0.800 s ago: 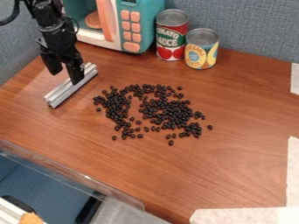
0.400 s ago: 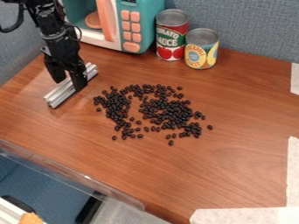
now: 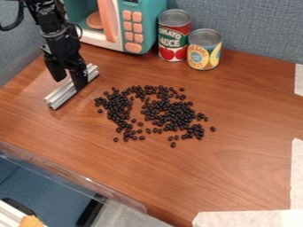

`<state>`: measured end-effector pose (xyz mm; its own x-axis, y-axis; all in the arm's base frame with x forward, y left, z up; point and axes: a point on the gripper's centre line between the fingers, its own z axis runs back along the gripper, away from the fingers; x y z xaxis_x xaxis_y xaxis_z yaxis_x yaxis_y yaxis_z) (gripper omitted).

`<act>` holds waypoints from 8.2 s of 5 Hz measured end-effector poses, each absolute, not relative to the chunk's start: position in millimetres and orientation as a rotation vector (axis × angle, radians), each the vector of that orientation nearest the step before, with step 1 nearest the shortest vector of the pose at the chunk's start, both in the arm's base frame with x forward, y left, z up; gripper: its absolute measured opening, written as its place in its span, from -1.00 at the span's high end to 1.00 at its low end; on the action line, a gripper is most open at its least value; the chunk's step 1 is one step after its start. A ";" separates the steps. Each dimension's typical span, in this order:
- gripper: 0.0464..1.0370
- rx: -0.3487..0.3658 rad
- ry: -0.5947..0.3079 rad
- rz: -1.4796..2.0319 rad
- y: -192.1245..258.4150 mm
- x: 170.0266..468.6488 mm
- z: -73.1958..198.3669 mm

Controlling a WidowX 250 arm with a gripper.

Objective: Sweep into pile

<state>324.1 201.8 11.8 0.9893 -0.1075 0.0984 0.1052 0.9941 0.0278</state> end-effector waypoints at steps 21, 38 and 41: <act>0.35 0.019 -0.115 -0.148 120.3 339.4 35.8; 0.35 0.063 -0.179 -0.530 76.4 370.2 35.3; 0.35 0.042 -0.093 -0.289 153.7 314.3 5.8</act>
